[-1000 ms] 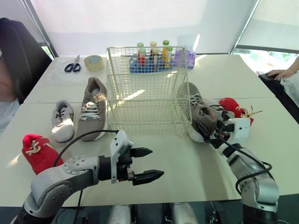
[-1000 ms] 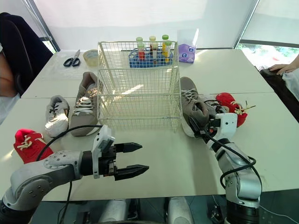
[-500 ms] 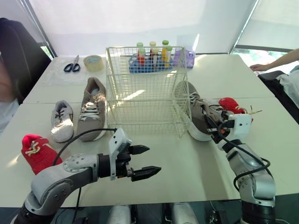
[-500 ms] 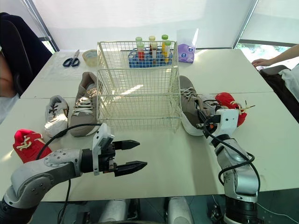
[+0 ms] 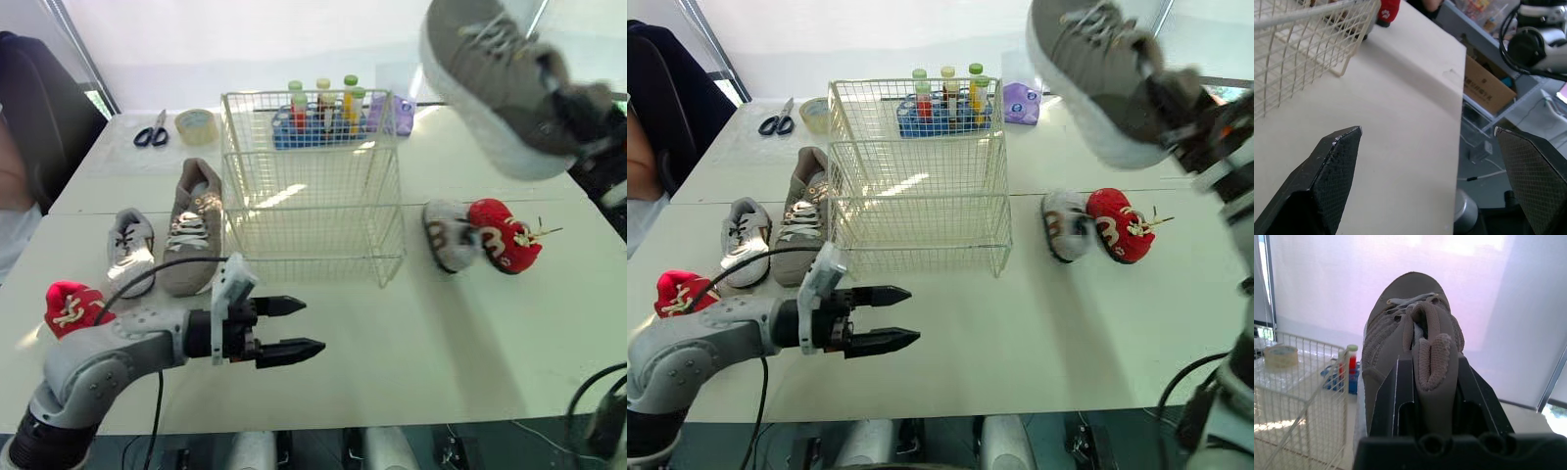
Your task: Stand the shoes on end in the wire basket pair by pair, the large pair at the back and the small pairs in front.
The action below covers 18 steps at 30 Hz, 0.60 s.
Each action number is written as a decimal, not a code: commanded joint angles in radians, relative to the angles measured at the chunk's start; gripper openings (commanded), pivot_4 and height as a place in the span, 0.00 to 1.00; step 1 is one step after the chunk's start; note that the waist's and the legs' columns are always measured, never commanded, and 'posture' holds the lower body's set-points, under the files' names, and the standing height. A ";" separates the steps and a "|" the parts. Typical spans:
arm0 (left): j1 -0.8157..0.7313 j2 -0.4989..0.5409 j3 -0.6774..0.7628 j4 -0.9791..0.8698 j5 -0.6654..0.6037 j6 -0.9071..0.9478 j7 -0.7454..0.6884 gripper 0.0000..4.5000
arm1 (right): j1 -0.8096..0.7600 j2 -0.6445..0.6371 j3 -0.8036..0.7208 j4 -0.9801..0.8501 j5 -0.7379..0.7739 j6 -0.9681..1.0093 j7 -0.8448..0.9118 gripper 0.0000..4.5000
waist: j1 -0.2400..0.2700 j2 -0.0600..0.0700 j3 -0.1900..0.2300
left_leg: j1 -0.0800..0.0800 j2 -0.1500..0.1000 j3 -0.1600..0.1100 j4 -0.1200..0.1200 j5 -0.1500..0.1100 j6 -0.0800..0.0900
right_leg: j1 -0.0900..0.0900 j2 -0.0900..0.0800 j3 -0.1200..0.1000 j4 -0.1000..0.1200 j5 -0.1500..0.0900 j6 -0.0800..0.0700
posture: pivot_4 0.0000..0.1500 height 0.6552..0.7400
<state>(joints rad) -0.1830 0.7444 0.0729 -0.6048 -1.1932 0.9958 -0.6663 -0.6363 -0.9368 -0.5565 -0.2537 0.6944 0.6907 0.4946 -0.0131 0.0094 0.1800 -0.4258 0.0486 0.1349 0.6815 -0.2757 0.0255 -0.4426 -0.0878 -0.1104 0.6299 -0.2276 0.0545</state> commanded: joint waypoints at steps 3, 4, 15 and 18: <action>-0.062 0.137 0.227 0.027 -0.363 0.016 0.109 1.00 | -0.316 -0.140 0.147 0.182 0.092 -0.055 0.382 0.05 | -0.008 0.000 0.002 | 0.001 0.001 0.000 -0.001 0.000 0.000 | -0.001 0.001 0.001 0.001 0.001 0.002 | 1.00 1.00; -0.072 0.176 0.282 0.052 -0.440 0.003 0.153 1.00 | -0.360 -0.153 0.192 0.205 0.101 -0.049 0.467 0.05 | -0.007 -0.001 0.002 | 0.001 0.002 0.000 -0.002 0.000 0.000 | -0.001 0.002 0.001 0.001 0.001 0.002 | 1.00 1.00; -0.146 0.479 0.537 0.445 -0.642 0.080 0.131 1.00 | -0.649 0.023 0.498 0.377 -0.067 -0.328 0.879 0.05 | 0.002 -0.003 0.004 | 0.000 0.000 0.002 0.001 0.001 -0.002 | -0.001 -0.001 0.000 0.000 0.001 0.003 | 1.00 1.00; -0.180 0.494 0.520 0.454 -0.637 0.096 0.114 1.00 | -0.664 0.070 0.510 0.398 -0.090 -0.371 0.908 0.05 | 0.004 -0.005 0.004 | -0.001 0.000 0.002 0.000 0.003 -0.006 | -0.001 -0.001 -0.001 0.000 0.001 0.003 | 1.00 1.00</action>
<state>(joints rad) -0.3427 1.2187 0.5830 -0.1460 -1.8228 1.0846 -0.5313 -1.2680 -0.8646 -0.0130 0.1361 0.6086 0.3566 1.3924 -0.0088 0.0045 0.1844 -0.4268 0.0489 0.1367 0.6816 -0.2725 0.0191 -0.4433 -0.0890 -0.1111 0.6300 -0.2264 0.0577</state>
